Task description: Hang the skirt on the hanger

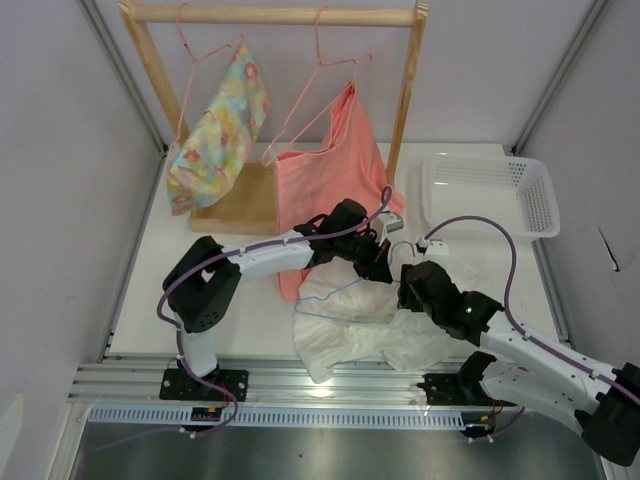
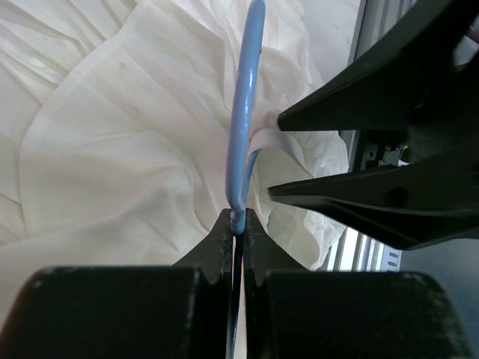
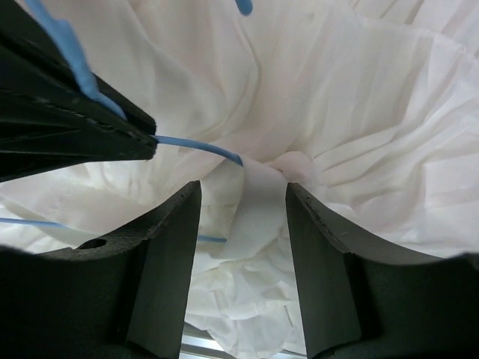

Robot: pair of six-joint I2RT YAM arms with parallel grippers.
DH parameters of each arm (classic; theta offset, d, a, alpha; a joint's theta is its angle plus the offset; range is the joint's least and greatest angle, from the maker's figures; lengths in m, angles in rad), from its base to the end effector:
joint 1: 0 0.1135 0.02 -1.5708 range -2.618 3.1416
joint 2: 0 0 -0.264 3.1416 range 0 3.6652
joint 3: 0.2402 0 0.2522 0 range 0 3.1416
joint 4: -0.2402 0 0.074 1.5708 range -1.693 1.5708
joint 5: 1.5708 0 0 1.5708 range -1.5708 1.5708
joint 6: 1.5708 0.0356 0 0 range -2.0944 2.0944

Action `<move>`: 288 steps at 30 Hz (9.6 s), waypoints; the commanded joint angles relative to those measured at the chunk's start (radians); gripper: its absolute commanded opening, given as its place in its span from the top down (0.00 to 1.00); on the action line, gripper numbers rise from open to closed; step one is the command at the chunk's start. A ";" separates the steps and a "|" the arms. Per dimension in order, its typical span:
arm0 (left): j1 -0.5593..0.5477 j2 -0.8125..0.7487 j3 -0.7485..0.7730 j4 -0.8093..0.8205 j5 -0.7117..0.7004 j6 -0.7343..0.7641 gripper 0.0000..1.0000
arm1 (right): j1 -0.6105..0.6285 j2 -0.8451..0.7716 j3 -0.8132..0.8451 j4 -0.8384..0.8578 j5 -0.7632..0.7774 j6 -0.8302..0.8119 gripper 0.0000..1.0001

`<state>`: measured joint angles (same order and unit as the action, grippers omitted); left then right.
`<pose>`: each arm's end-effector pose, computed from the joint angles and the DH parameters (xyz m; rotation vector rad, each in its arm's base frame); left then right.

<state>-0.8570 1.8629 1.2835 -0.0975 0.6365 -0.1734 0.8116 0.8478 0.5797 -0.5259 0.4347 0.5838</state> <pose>0.2550 -0.3267 0.2181 1.1475 2.1084 -1.2397 0.1292 0.1144 0.2286 -0.0543 2.2826 0.2130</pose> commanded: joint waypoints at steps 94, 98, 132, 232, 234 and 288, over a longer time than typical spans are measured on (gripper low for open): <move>-0.082 -0.396 -0.575 0.153 -0.722 -0.463 0.92 | 0.093 -0.079 0.045 0.149 0.130 -0.145 1.00; -0.050 -0.429 -0.579 0.136 -0.732 -0.459 1.00 | 0.103 -0.070 0.052 0.144 0.128 -0.151 1.00; 0.490 -0.674 -0.250 -0.272 -0.756 -0.243 1.00 | 0.524 0.181 0.150 -0.013 0.410 -0.128 1.00; 0.205 -0.492 -0.101 -0.064 0.196 0.281 0.41 | 0.322 0.123 0.269 0.241 0.099 -0.430 1.00; 0.204 -0.467 -0.104 -0.054 0.195 0.276 0.41 | 0.322 0.125 0.269 0.237 0.099 -0.429 1.00; 0.159 -0.895 0.560 -0.670 -0.727 -0.026 1.00 | 0.035 -0.001 0.672 -0.066 0.190 -0.249 0.14</move>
<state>-0.7040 0.9958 1.7847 -0.6884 0.0013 -0.1833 0.8707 0.8246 1.1984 -0.6014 0.6685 0.3542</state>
